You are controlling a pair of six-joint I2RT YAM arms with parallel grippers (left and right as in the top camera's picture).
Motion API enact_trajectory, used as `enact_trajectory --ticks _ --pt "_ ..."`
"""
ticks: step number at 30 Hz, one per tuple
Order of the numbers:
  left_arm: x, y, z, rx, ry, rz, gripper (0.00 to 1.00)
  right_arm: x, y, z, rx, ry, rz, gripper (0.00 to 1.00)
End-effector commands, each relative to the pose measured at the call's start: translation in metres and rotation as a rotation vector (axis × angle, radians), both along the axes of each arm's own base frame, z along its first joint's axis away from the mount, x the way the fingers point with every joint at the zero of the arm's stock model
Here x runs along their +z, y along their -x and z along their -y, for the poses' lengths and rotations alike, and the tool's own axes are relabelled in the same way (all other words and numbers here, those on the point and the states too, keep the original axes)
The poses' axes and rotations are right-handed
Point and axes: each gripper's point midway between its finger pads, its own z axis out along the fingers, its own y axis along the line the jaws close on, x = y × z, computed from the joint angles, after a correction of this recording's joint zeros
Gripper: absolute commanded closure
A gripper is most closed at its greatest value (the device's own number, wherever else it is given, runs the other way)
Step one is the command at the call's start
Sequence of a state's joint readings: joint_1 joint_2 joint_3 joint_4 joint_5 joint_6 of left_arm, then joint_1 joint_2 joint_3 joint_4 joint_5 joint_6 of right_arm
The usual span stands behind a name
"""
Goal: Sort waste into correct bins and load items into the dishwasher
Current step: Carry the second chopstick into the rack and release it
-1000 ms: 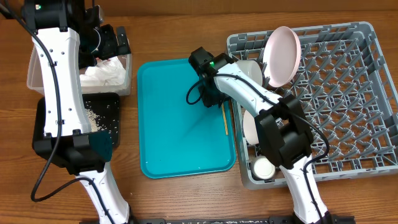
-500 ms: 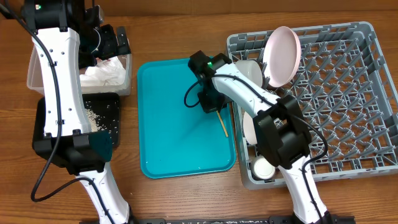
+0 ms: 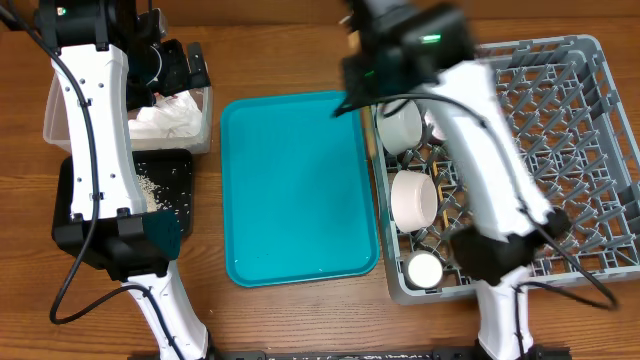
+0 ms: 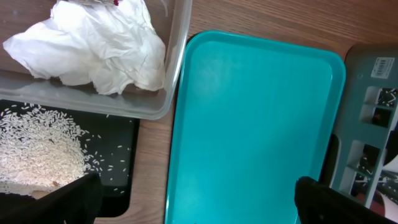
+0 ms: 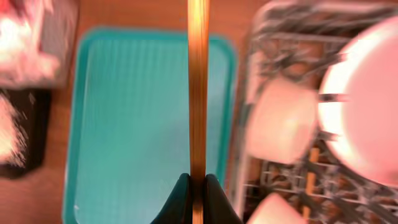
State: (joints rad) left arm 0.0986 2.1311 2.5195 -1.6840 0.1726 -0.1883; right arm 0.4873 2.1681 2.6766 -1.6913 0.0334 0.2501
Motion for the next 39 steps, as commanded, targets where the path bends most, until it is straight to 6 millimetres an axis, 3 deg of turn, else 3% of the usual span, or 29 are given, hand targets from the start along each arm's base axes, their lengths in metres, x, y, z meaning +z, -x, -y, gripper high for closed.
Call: enact_trajectory --ticks 1,3,7,8,12,17,22,25,28,30,33,34,35,39 --pt "0.005 0.002 0.003 0.002 0.012 0.01 0.0 0.018 0.002 0.03 -0.073 -0.026 0.018 0.96" --pt "0.005 0.002 0.003 0.002 0.012 0.01 0.0 0.021 0.008 0.047 -0.102 -0.019 0.006 0.96" --pt "0.005 0.002 0.003 0.002 0.012 0.01 0.0 0.009 0.04 0.106 -0.21 0.074 -0.066 0.96" --pt "0.005 0.002 0.003 0.002 0.012 0.01 0.0 -0.001 0.052 0.124 -0.243 0.11 -0.104 0.96" --pt "0.005 0.002 0.003 0.002 0.012 0.01 0.0 -0.041 0.083 0.158 -0.3 0.184 -0.255 0.96" --pt "0.005 0.002 0.003 0.002 0.012 0.01 0.0 -0.098 0.099 0.175 -0.307 0.254 -0.395 0.93" --pt "0.005 0.002 0.003 0.001 0.012 0.01 0.0 -0.118 0.108 0.177 -0.296 0.274 -0.445 0.74" --pt "0.005 0.002 0.003 0.001 0.012 0.01 0.0 -0.115 0.11 0.179 -0.298 0.281 -0.437 0.62" --pt "0.005 0.002 0.003 0.001 0.012 0.01 0.0 -0.103 0.11 0.18 -0.304 0.277 -0.399 0.6" --pt "0.005 0.002 0.003 0.001 0.012 0.01 0.0 -0.089 0.109 0.179 -0.307 0.254 -0.361 0.6" --pt "0.005 0.002 0.002 0.002 0.012 0.01 0.0 -0.051 0.108 0.173 -0.312 0.192 -0.258 0.59" --pt "0.005 0.002 0.002 0.002 0.012 0.01 0.0 -0.027 0.106 0.172 -0.357 0.146 -0.18 0.52" --pt "0.005 0.002 0.002 0.002 0.012 0.01 0.0 -0.013 0.106 0.17 -0.384 0.108 -0.138 0.03" --pt "0.005 0.002 0.002 0.002 0.012 0.009 0.0 0.015 0.114 0.155 -0.379 -0.032 -0.07 0.0"
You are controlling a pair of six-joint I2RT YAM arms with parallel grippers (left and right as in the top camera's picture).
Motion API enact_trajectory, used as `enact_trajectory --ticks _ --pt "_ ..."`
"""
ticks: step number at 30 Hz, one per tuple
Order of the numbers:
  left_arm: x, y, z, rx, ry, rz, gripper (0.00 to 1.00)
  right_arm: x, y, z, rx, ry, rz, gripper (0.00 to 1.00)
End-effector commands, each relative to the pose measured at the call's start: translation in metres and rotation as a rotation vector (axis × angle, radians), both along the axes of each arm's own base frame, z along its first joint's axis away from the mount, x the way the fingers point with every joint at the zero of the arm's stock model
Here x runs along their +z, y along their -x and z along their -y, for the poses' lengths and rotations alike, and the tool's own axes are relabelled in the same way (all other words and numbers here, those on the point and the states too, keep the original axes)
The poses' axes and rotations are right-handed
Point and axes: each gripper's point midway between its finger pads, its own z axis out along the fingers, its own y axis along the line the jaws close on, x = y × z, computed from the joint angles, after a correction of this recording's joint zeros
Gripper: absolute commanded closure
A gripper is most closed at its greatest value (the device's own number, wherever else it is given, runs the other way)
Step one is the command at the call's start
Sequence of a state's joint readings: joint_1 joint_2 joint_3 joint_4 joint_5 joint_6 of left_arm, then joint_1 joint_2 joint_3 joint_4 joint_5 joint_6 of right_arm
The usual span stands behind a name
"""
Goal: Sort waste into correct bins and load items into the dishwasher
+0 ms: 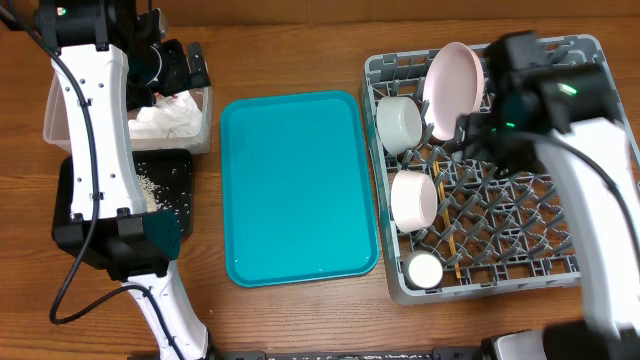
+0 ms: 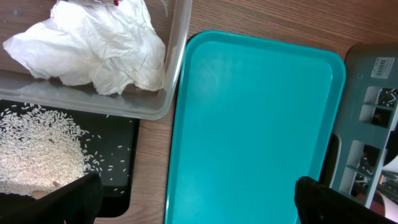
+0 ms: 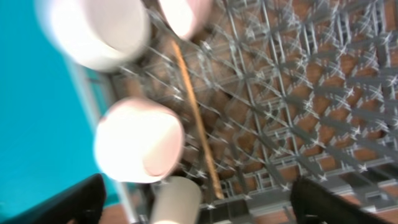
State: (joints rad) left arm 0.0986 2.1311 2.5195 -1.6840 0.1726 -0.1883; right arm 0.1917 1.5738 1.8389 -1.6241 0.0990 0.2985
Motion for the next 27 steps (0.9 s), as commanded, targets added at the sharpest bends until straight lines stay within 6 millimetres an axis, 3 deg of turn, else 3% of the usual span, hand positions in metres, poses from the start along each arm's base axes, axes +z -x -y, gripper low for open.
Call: enact_trajectory --ticks 1,6,11,15,19,21,24,27 --pt "0.005 0.002 0.002 0.002 0.012 0.01 0.0 0.036 0.014 -0.013 -0.02 -0.115 0.11 0.0" --pt "0.005 0.002 0.003 0.002 0.012 0.01 0.0 0.038 0.026 -0.011 -0.02 -0.116 0.092 0.0" --pt "0.005 0.002 0.003 0.002 0.012 0.01 0.0 0.043 0.033 0.004 -0.077 -0.089 0.111 0.0" --pt "0.005 0.002 0.003 0.002 0.012 0.01 0.0 0.067 0.028 0.011 -0.058 -0.078 0.25 0.0" --pt "0.005 0.002 0.003 0.002 0.012 0.01 0.0 0.108 0.021 0.017 -0.005 -0.066 0.513 0.0" --pt "0.005 0.002 0.003 0.002 0.012 0.01 0.0 0.118 0.022 0.023 -0.024 -0.077 0.615 0.0" --pt "0.005 0.002 0.003 0.002 0.012 0.01 0.0 0.115 0.022 0.03 -0.05 -0.084 0.729 0.0" --pt "0.005 0.002 0.003 0.002 0.012 0.01 0.0 0.096 0.025 0.038 -0.074 -0.088 0.843 0.0"
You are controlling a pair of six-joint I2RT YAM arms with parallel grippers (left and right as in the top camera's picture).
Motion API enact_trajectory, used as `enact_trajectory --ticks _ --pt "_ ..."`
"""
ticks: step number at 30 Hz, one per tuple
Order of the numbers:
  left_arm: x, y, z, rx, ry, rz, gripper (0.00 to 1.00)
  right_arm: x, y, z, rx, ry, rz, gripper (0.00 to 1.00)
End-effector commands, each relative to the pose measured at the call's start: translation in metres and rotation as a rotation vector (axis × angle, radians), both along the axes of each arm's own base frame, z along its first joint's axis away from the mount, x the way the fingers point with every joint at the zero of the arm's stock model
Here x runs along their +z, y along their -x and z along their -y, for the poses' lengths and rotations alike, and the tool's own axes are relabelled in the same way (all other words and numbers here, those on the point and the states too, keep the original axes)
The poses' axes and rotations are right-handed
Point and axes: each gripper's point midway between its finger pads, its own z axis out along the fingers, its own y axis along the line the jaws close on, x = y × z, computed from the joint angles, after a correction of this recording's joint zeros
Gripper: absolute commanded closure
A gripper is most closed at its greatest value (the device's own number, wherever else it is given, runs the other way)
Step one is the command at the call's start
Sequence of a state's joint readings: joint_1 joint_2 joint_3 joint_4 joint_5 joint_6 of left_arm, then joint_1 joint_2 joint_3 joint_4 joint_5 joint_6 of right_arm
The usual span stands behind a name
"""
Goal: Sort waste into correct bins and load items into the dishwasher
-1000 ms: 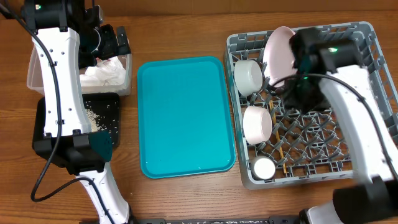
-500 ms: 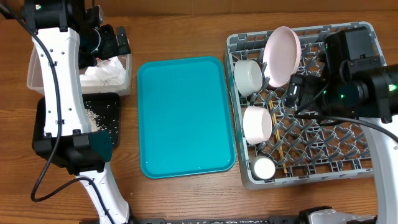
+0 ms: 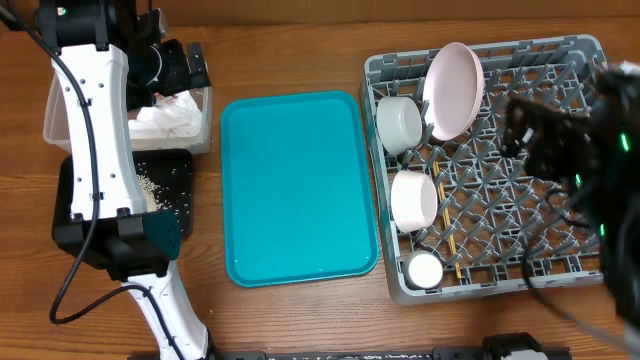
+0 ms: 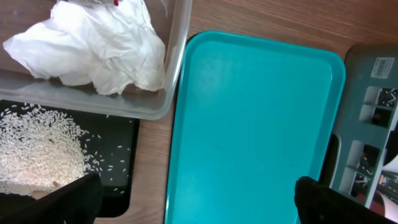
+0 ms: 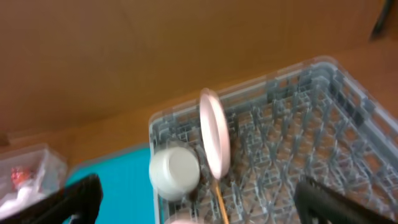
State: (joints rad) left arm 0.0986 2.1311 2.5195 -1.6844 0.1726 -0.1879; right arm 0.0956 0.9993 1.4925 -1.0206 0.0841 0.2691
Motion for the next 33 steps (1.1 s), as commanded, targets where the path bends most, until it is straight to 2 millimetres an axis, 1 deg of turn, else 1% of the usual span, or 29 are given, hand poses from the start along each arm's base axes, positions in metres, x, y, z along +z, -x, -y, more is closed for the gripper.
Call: enact_trajectory --ticks 1,2,5,9,11,12,15,20,23,25,27,30,33 --pt "0.005 0.002 0.003 0.002 0.012 0.01 0.0 -0.039 0.005 0.009 -0.018 0.016 0.041 0.0" --pt "0.005 0.002 0.003 0.002 0.012 0.01 0.0 -0.055 0.009 0.005 0.029 0.028 0.112 0.0" --pt "0.005 0.002 0.003 0.002 0.012 0.01 0.0 -0.084 0.015 0.004 0.051 0.016 0.228 0.0" --pt "0.005 0.002 0.003 0.001 0.012 0.01 0.0 -0.118 0.024 0.004 0.063 0.01 0.357 0.0" --pt "0.005 0.002 0.003 0.001 0.012 0.01 0.0 -0.137 0.028 0.003 0.067 0.01 0.41 0.0" --pt "0.005 0.002 0.003 0.001 0.012 0.01 0.0 -0.152 0.03 0.003 0.068 0.011 0.444 0.0" --pt "0.005 0.002 0.003 0.001 0.012 0.01 0.0 -0.173 0.033 0.003 0.067 0.013 0.465 0.0" --pt "0.005 0.002 0.003 0.002 0.012 0.01 0.0 -0.195 0.033 0.004 0.06 0.014 0.449 0.0" --pt "0.005 0.002 0.003 0.001 0.012 0.01 0.0 -0.217 0.032 0.005 0.056 0.013 0.421 0.0" --pt "0.005 0.002 0.003 0.001 0.012 0.01 0.0 -0.223 0.033 0.005 0.056 0.012 0.425 0.0" --pt "0.005 0.002 0.003 0.001 0.012 0.01 0.0 -0.225 0.034 0.005 0.054 0.007 0.436 0.0" --pt "0.005 0.002 0.003 0.001 0.012 0.01 0.0 -0.218 0.037 0.005 0.053 0.009 0.471 0.0" --pt "0.005 0.002 0.003 0.001 0.012 0.01 0.0 -0.217 0.037 0.005 0.054 0.009 0.474 0.0"
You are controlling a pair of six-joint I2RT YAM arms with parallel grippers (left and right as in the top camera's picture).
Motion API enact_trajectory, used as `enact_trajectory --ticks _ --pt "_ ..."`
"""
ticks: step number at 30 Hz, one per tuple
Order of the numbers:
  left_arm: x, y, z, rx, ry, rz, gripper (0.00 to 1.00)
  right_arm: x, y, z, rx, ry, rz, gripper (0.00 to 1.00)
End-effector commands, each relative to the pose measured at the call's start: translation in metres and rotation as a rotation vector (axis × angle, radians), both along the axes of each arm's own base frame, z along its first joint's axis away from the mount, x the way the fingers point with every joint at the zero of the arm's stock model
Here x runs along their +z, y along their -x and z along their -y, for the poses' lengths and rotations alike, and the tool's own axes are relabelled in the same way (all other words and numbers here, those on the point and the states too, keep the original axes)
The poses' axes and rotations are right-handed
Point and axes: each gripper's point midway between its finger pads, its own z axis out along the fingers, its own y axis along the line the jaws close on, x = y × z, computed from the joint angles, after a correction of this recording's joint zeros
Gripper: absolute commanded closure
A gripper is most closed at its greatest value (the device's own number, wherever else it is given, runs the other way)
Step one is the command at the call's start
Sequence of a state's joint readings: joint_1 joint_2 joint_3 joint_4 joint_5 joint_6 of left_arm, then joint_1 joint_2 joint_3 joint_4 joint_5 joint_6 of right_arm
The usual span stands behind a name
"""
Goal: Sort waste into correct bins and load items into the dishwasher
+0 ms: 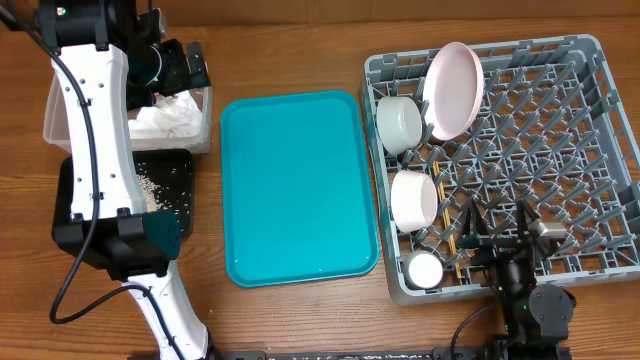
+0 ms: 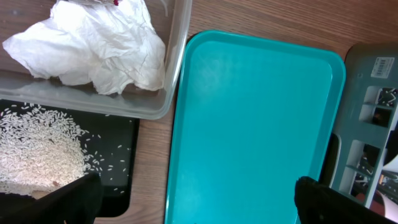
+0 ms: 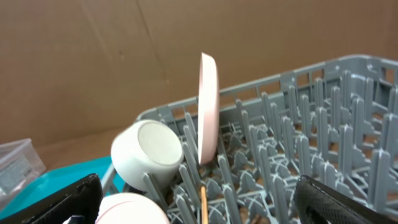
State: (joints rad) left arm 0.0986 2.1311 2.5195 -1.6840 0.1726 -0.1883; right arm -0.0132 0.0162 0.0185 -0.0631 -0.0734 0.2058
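The teal tray (image 1: 298, 185) lies bare in the middle of the table. A grey dish rack (image 1: 600, 150) on the right holds an upright pink plate (image 1: 452, 88), a white cup (image 1: 399, 123), a bowl (image 1: 414, 198), a small white cup (image 1: 424, 270) and a wooden chopstick (image 1: 452, 246). My right gripper (image 1: 498, 226) sits low at the rack's near edge, open and holding nothing; its view looks along the rack at the plate (image 3: 208, 106) and chopstick (image 3: 203, 200). My left gripper (image 2: 196, 184) hangs open above the tray's left edge (image 2: 177, 143).
A clear bin (image 1: 200, 135) with crumpled white tissue (image 2: 93, 50) stands at the back left. In front of it a black bin (image 1: 170, 175) holds rice (image 2: 40, 152). The left arm's white links rise over both bins.
My right arm has come from above the rack's right half down to the rack's near edge, still open. The left arm and all objects are unchanged.
My right gripper was shut on a wooden chopstick above the rack's left side. Then it was open over the rack, with the chopstick lying among the tines. Afterwards it stood farther right, and now low at the rack's front. The left arm never moved.
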Motion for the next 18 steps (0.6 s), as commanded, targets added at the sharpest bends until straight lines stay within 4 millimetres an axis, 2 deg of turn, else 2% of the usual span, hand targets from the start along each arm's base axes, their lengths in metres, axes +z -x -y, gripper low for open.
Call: enact_trajectory --ticks 1,18 --pt "0.0048 0.0016 0.0033 0.001 0.012 0.01 0.0 -0.0016 0.0001 0.0019 -0.009 0.001 0.005 0.0" --pt "0.0047 0.0016 0.0032 0.0 0.012 0.01 0.0 -0.0055 0.0001 0.0019 -0.009 0.001 -0.011 0.0"
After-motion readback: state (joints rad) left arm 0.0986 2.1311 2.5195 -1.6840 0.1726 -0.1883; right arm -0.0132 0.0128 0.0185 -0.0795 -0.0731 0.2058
